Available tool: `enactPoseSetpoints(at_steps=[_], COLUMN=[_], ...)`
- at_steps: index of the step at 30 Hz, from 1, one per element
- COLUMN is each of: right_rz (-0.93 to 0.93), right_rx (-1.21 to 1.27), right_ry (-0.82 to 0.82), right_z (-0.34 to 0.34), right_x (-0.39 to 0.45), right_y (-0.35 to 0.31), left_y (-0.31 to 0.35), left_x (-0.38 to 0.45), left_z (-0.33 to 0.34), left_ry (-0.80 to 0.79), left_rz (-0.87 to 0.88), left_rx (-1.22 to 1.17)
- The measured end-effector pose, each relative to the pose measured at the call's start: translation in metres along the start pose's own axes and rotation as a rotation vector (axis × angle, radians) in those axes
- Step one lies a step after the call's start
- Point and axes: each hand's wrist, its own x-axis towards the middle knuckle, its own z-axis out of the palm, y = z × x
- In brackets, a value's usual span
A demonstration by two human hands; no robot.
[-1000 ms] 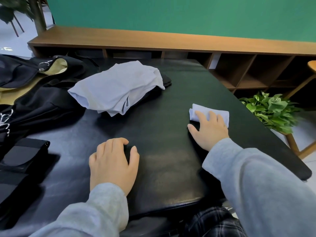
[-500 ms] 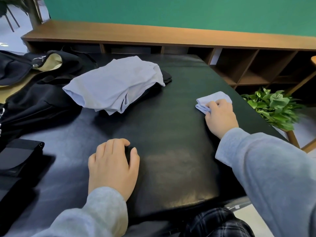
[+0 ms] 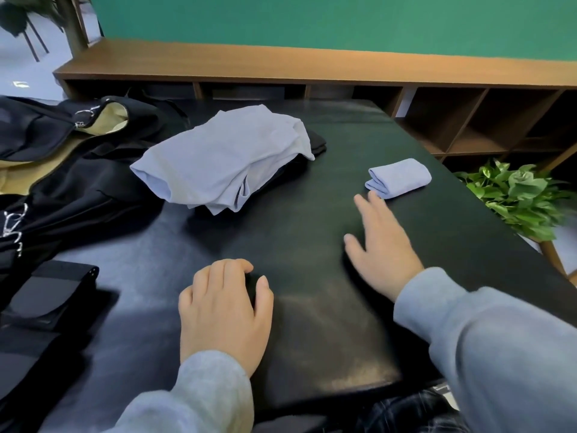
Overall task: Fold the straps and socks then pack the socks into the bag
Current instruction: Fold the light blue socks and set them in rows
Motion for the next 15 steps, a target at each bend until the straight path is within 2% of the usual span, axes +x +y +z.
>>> enactPoseSetpoints(at_steps=[3,6,10,15], right_rz=[-0.106,-0.195,-0.106,-0.120], right_rx=[-0.020,-0.031,0.047,0.065], right_ry=[-0.082,-0.017,-0.011,-0.030], right_z=[0.018,0.029,0.028,0.029], right_x=[-0.035,-0.049,-0.046,-0.046], right_y=[-0.039,-0.055,-0.053,-0.053], left_y=[0.000,-0.001,-0.004,-0.006], left_x=[-0.001,-0.001,-0.002,-0.001], left_z=[0.000,-0.001,0.004,0.009], left_ry=[0.003,0.011,0.050,0.128], left_rz=[0.002,0.015,0.042,0.069], left_rx=[-0.006,-0.023,-0.054,-0.013])
